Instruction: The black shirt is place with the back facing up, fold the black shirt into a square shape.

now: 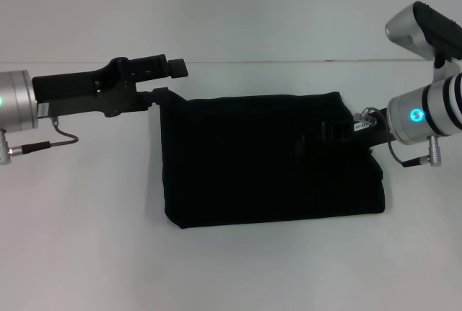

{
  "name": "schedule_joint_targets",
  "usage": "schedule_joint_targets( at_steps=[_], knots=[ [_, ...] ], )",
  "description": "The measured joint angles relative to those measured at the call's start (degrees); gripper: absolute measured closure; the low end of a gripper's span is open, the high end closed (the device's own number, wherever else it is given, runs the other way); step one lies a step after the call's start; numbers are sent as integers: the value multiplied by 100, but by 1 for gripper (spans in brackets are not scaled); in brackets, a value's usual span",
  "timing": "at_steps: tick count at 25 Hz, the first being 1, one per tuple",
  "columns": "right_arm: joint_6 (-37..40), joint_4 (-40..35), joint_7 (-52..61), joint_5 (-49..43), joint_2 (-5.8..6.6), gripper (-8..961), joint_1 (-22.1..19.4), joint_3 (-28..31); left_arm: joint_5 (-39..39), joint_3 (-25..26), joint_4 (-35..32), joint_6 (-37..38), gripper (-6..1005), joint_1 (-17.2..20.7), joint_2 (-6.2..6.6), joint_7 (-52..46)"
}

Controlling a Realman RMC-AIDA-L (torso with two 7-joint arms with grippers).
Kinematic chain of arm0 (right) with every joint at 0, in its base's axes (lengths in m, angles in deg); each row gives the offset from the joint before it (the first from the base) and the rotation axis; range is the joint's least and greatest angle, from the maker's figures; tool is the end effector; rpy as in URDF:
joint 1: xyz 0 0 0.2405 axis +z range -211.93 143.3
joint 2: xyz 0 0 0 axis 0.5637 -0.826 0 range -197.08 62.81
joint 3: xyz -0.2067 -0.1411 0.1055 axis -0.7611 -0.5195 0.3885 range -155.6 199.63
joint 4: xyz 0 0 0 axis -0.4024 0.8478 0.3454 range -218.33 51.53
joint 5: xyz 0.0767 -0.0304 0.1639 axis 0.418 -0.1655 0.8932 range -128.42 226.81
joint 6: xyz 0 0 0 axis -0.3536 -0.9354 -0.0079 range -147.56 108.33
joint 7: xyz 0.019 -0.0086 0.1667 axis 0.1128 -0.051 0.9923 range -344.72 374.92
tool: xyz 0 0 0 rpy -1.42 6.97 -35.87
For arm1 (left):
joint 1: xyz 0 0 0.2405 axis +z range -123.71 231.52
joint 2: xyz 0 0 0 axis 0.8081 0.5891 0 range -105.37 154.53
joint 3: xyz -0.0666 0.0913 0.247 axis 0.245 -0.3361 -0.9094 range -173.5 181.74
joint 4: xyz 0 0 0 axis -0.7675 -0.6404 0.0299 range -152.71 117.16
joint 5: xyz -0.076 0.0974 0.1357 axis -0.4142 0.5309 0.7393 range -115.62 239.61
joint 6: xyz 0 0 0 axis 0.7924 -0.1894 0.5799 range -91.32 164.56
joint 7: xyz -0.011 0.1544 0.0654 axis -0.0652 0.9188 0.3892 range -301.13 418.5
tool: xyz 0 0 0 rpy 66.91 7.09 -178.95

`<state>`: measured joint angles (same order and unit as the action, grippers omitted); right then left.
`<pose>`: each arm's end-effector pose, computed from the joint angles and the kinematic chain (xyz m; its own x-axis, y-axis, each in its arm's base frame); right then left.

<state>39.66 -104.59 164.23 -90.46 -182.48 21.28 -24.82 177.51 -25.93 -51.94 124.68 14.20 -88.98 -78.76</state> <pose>0.2204 0.4281 -0.0651 0.2385 -0.9278 -0.2869 -0.9613 -0.1835 -0.2055 -0.2209 0.3842 0.0204 0.0562 0.8593 0.5084 0.9014 -0.2626 0.3442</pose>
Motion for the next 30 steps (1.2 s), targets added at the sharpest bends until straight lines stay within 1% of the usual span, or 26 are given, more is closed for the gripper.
schedule_joint_targets(
  at_steps=[3, 11, 13, 16, 20, 30],
  knots=[
    [-114, 63, -21, 35, -49, 497, -12, 6, -32, 0, 3, 0, 188, 23, 0, 16],
    [-548, 96, -81, 48, -294, 496, -15, -35, -59, -1, 5, -1, 188, 34, 0, 20],
    [-603, 120, -101, 44, -324, 496, -14, -38, -99, -1, 11, -5, 188, 32, 0, 22],
    [-642, 142, -104, 31, -344, 496, -24, -40, -129, -1, 17, -8, 187, 29, 0, 23],
    [-646, 135, -105, 26, -340, 495, -76, -42, -135, -1, 17, -19, 187, 29, -2, 25],
    [-736, 76, -109, 35, -364, 501, -74, -40, -186, 0, 25, -94, 187, 27, -44, 26]
  ],
)
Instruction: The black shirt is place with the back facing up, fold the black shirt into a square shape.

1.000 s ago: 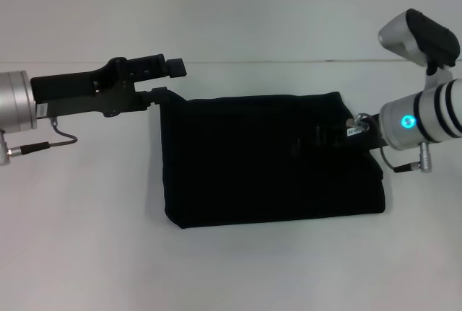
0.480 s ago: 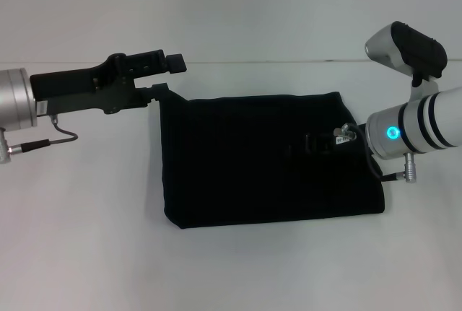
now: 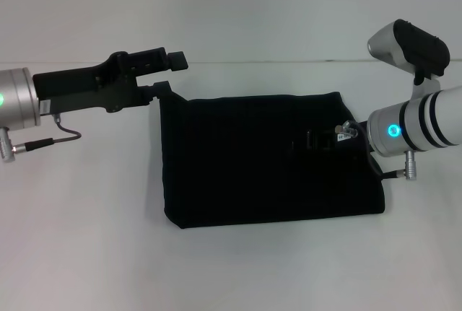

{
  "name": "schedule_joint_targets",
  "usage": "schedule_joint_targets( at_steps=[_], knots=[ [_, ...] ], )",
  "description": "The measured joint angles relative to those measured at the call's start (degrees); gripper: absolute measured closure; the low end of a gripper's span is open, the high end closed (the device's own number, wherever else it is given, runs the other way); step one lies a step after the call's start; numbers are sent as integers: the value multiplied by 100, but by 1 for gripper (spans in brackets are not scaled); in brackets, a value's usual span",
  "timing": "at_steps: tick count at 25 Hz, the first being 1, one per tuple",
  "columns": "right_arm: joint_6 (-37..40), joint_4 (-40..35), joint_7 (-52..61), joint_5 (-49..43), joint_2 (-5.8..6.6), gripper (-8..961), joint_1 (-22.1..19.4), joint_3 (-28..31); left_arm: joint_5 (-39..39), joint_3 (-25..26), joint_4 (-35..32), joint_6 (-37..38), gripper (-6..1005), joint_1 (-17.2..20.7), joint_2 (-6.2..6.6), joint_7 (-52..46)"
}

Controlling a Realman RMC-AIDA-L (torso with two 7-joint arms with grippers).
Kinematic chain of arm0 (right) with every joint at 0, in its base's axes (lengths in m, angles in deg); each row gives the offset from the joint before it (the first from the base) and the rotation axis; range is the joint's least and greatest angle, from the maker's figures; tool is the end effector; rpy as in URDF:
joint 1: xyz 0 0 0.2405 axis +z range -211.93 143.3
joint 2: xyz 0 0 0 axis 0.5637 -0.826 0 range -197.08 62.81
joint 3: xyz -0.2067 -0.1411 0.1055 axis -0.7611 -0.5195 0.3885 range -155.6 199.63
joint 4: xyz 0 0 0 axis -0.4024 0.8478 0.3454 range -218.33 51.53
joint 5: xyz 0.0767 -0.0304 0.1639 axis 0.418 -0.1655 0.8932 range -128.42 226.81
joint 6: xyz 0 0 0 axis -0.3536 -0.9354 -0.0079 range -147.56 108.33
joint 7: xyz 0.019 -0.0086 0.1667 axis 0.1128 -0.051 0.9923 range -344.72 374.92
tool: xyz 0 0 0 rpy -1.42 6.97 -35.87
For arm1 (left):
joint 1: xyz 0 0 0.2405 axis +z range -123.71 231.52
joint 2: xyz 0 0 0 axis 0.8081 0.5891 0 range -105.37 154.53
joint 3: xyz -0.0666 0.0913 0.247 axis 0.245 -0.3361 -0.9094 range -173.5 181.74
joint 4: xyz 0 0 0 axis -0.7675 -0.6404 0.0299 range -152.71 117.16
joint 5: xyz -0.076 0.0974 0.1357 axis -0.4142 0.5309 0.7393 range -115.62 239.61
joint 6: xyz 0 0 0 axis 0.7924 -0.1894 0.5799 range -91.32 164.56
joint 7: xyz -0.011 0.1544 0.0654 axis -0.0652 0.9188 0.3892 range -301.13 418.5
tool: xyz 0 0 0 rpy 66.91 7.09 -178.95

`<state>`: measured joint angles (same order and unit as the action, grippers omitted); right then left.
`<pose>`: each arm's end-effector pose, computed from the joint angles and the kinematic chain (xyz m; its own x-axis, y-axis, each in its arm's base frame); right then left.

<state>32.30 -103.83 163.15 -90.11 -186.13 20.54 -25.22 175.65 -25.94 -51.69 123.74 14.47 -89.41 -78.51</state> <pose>0.2219 0.4247 -0.0901 0.2422 -0.9106 -0.3349 -0.9590 -0.1723 -0.2251 -0.2195 0.3860 0.0202 0.0342 0.8476 0.5295 0.8946 -0.2621 0.3618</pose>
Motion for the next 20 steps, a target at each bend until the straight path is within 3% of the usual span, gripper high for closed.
schedule_joint_targets(
  at_steps=[3, 8, 20],
  knots=[
    [1, -6, -61, 8, -3, 582, -7, 18, 0, 0, 0, -18, 187, -11, 0, 0],
    [3, -10, -135, 62, -2, 816, -15, 12, 0, 0, -1, -66, 188, -23, 0, -8],
    [204, -307, -110, 148, 50, 917, -76, 42, -2, 88, -1, -65, 188, -39, 22, -22]
  ],
)
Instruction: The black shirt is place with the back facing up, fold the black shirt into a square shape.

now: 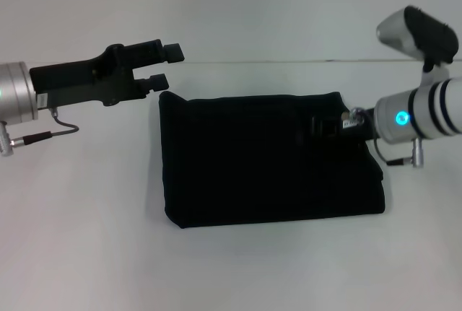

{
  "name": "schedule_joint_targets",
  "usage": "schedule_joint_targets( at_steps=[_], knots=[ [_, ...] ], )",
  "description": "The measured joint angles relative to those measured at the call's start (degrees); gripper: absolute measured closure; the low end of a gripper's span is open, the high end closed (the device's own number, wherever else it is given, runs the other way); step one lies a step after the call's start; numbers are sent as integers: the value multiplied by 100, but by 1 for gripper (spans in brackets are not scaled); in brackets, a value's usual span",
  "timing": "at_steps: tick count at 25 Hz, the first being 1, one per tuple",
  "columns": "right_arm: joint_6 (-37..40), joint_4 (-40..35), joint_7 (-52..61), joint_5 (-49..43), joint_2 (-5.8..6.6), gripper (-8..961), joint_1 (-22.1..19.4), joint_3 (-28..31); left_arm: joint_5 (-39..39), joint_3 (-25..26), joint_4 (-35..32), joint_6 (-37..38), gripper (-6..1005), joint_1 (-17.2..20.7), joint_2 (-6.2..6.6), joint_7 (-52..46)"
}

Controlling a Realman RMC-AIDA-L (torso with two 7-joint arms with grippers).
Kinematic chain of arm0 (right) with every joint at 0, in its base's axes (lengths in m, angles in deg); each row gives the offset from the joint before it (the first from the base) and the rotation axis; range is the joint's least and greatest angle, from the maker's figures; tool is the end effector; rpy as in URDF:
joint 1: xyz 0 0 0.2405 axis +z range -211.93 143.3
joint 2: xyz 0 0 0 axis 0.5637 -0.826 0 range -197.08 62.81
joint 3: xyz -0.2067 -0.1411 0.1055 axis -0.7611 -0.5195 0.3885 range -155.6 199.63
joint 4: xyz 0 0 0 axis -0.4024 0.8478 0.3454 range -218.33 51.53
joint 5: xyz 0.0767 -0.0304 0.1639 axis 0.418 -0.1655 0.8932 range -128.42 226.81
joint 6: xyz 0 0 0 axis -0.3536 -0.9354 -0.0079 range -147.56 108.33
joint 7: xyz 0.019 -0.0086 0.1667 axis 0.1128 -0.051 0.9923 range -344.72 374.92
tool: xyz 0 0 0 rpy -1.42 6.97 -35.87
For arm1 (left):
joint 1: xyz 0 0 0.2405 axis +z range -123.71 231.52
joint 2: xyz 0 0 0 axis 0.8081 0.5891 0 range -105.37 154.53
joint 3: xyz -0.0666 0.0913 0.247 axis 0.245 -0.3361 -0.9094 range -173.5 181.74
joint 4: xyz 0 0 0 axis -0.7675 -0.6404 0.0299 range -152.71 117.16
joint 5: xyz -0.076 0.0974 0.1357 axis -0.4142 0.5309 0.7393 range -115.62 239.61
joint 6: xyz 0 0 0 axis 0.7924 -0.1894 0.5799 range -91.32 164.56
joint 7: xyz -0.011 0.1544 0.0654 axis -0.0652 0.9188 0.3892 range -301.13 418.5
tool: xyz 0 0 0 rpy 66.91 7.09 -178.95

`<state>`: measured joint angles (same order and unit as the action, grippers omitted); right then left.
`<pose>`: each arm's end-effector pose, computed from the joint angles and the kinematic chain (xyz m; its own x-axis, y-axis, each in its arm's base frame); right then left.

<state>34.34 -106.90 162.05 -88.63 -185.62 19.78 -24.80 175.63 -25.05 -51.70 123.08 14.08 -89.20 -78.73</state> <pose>0.2170 0.4312 -0.0778 0.2611 -0.8949 -0.3620 -0.9584 -0.1954 -0.2081 -0.2190 0.3906 0.0244 0.0240 0.8373 0.5462 0.8957 -0.2606 0.3601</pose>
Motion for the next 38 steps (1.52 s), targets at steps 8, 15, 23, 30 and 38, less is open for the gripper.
schedule_joint_targets(
  at_steps=[8, 15, 23, 30, 38],
  knots=[
    [987, -1366, 545, -278, 44, 916, -150, -75, 0, 168, 0, -6, 188, 39, 17, 0],
    [1458, -2087, 878, -411, 64, 916, -166, -78, 0, 201, 0, -7, 187, 45, 32, -8],
    [1915, -2415, 1058, -539, 124, 915, -399, -112, 1, 280, 0, -7, 187, 65, 31, 9],
    [1917, -2406, 1075, -669, 173, 915, -653, -119, 1, 327, 0, -12, 187, 48, 31, 20],
    [1584, -1688, 883, -809, 210, 914, -593, -137, 1, 325, 5, -67, 187, 34, 0, 1]
  ],
)
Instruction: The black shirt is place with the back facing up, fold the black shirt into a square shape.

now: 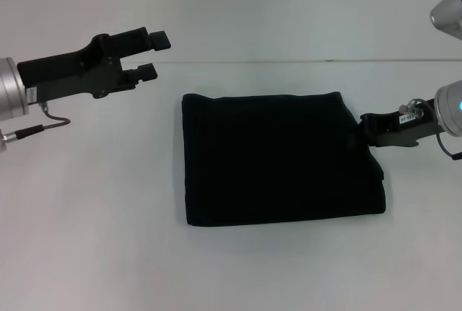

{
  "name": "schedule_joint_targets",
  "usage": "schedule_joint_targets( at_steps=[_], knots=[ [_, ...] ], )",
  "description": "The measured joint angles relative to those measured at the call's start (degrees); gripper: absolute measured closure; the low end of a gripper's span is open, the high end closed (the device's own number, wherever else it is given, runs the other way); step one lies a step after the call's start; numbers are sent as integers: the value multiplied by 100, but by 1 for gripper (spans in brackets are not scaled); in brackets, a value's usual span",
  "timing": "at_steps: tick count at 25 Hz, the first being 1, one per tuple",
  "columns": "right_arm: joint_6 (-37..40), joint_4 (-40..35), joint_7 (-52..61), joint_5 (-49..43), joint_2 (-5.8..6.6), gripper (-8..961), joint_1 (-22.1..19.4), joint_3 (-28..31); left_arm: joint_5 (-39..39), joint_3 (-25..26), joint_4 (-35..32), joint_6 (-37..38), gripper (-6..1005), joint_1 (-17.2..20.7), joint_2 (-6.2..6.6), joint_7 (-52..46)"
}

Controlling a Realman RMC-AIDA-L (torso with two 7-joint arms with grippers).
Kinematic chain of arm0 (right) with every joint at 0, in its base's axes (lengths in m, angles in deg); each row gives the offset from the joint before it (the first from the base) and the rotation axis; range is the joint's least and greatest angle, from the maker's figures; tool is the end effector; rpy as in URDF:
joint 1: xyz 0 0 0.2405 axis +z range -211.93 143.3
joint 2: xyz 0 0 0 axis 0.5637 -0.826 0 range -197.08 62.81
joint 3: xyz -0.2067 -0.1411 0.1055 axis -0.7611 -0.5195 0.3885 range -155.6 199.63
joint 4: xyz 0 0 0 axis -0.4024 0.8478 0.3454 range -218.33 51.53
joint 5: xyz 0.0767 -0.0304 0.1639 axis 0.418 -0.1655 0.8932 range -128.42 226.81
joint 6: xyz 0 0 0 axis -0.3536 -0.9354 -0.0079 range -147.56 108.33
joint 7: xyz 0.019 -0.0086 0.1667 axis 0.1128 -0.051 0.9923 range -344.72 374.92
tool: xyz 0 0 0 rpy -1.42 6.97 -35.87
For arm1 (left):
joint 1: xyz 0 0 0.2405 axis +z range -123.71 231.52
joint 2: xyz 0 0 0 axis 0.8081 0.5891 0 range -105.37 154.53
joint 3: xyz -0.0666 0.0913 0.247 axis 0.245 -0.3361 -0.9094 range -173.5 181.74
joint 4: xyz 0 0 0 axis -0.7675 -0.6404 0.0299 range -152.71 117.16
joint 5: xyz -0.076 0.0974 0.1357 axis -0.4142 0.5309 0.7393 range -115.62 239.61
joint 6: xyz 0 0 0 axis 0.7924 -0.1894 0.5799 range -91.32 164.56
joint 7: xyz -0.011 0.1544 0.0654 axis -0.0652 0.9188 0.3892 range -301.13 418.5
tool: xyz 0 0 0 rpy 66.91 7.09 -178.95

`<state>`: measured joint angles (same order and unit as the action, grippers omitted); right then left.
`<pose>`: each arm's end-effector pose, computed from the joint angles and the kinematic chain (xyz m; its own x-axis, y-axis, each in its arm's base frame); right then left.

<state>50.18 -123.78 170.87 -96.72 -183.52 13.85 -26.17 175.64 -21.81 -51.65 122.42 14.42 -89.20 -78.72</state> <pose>0.2391 0.4190 -0.0244 0.2497 -0.9217 -0.2969 -0.9447 -0.1646 -0.2836 -0.2245 0.3941 0.0328 -0.0225 0.8109 0.5848 0.8943 -0.2451 0.3743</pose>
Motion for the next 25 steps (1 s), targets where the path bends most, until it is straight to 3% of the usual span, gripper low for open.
schedule_joint_targets(
  at_steps=[9, 21, 25],
  knots=[
    [-481, 386, -20, -140, 114, 914, 25, 31, 0, 0, 4, -22, 188, -20, -32, -10],
    [174, -860, 166, -151, 116, 913, 22, 36, -13, 0, 4, -29, 187, -35, -30, -41],
    [131, -854, 191, -233, 130, 912, -4, 21, -59, 0, 5, -26, 187, -35, -23, -41]
  ],
)
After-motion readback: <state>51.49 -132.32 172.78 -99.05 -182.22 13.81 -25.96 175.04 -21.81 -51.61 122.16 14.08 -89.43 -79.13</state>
